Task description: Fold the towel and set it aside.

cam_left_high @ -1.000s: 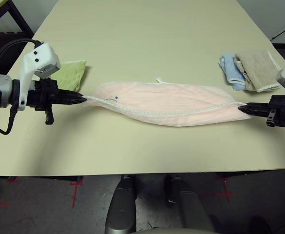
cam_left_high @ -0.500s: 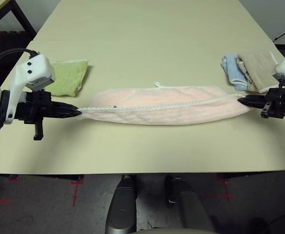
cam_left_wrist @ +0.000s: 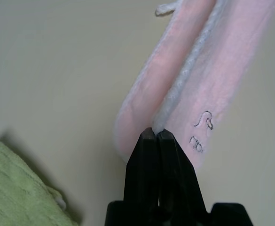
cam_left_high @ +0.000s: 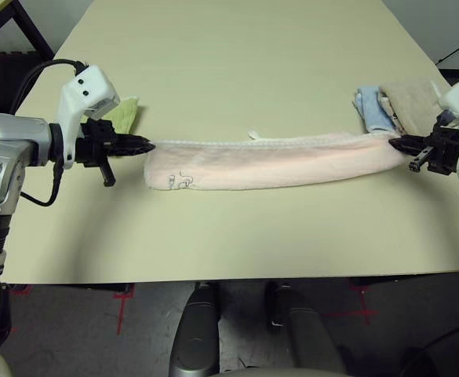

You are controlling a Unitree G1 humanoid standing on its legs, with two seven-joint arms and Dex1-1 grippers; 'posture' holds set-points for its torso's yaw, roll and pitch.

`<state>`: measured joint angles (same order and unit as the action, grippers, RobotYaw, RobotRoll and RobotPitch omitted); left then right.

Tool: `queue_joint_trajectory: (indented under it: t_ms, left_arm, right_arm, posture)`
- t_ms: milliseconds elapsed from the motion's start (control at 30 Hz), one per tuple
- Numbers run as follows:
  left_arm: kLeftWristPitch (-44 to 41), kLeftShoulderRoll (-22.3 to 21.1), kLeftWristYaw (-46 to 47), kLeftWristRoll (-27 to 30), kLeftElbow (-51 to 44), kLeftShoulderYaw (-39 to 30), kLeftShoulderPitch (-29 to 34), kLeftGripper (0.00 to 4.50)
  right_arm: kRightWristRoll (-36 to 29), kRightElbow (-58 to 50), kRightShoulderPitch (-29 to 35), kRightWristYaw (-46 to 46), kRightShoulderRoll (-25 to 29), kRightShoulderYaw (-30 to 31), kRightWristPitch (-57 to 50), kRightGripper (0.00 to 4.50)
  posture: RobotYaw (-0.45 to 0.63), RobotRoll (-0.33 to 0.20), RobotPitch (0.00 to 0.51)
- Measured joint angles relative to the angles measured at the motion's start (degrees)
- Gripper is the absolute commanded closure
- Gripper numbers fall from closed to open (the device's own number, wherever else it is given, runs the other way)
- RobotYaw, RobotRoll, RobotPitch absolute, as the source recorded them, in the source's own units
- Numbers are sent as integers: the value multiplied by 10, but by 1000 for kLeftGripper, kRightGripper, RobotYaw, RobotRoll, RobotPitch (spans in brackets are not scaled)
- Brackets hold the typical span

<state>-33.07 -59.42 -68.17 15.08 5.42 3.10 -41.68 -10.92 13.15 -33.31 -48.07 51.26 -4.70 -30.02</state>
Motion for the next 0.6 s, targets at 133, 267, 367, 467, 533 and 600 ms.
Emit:
queue_joint_trajectory:
  t_ms: [133,267,367,467,533,600]
  left_arm:
    - [18,5,3,-20,25,4,-14,4473]
    - [26,18,7,-35,40,13,-26,4473]
    - [29,24,9,-44,44,20,-26,4473]
    - [36,32,13,-57,45,27,-26,4473]
    - [39,41,17,-64,46,28,-26,4473]
    - [42,50,24,-71,46,31,-26,4473]
  right_arm:
    - [22,31,-25,17,-26,20,15,4500]
    - [40,49,-37,31,-48,39,18,4500]
    - [49,56,-38,36,-57,43,18,4500]
    - [63,77,-54,49,-71,46,23,4500]
    - [72,94,-64,57,-77,48,28,4500]
    - [83,115,-73,68,-79,53,37,4500]
  posture:
    - [202,0,209]
    - [200,0,213]
    - [194,0,216]
    - [190,0,219]
    - [190,0,222]
    - [187,0,226]
